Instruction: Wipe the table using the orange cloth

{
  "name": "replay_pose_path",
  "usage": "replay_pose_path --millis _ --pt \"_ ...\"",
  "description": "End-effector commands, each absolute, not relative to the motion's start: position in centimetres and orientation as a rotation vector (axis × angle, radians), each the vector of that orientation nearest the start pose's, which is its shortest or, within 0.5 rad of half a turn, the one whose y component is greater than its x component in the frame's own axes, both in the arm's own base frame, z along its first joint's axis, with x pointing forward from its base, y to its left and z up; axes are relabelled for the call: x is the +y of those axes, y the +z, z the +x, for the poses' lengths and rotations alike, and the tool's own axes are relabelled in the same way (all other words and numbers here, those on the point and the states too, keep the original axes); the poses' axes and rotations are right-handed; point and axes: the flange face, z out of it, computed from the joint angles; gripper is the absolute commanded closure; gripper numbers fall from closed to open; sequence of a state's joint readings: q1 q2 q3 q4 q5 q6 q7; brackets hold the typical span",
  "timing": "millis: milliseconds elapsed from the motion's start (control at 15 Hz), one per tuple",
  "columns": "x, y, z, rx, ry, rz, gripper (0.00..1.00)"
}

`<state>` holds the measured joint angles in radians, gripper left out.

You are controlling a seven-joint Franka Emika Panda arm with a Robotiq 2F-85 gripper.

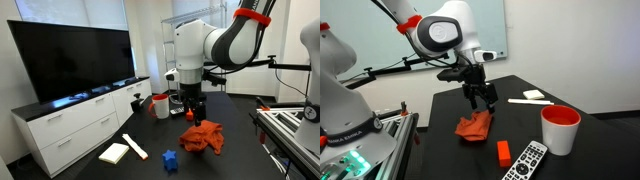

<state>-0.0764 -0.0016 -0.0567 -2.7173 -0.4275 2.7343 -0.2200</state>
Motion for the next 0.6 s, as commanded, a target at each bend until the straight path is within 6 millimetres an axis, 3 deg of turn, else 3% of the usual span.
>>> replay_pose_path --millis 0,200,533 --pt "-3.2 19.9 40.6 -0.958 0.174 -3.104 0.00" --pt "-3.4 17.9 41.4 -0.985 0.166 -3.140 0.00" --pt "-3.9 16.7 43.0 -1.026 0.149 -3.153 0.00"
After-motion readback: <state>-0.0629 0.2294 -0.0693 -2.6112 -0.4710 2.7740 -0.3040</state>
